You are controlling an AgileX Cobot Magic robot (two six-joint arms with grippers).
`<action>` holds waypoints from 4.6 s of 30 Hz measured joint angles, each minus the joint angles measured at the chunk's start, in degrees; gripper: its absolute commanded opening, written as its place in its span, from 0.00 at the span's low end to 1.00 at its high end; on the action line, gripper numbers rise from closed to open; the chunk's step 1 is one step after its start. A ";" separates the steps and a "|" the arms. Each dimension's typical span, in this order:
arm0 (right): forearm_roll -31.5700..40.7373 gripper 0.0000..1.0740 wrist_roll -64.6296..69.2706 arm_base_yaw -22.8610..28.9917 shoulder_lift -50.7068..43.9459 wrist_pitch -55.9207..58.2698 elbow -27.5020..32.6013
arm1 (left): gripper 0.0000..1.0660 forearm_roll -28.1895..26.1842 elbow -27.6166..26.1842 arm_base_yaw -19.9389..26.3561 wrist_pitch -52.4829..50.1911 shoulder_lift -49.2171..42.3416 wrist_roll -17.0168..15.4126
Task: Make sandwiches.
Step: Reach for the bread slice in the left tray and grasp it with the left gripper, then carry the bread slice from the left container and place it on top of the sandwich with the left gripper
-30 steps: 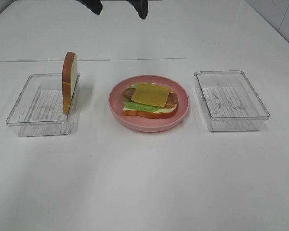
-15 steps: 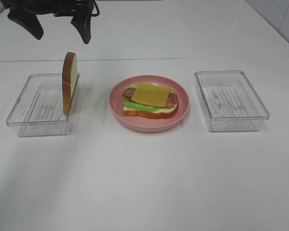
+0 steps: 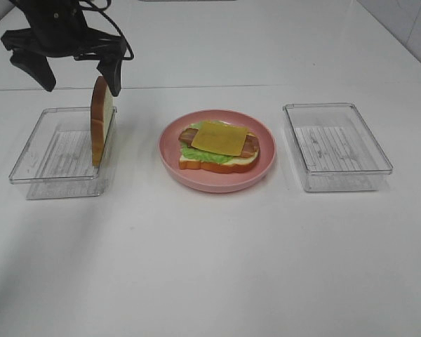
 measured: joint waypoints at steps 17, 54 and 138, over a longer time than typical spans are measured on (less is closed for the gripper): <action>0.00 0.87 0.00 0.00 0.00 0.00 0.00 | 0.09 -0.34 0.00 0.00 -5.50 6.13 0.86; 0.00 0.87 0.00 0.00 0.00 0.00 0.00 | 0.00 -5.96 -4.64 0.00 -0.17 -5.73 1.83; 0.00 0.87 0.00 0.00 0.00 -0.06 0.00 | 0.86 -18.11 -23.26 -5.90 -0.63 14.50 6.07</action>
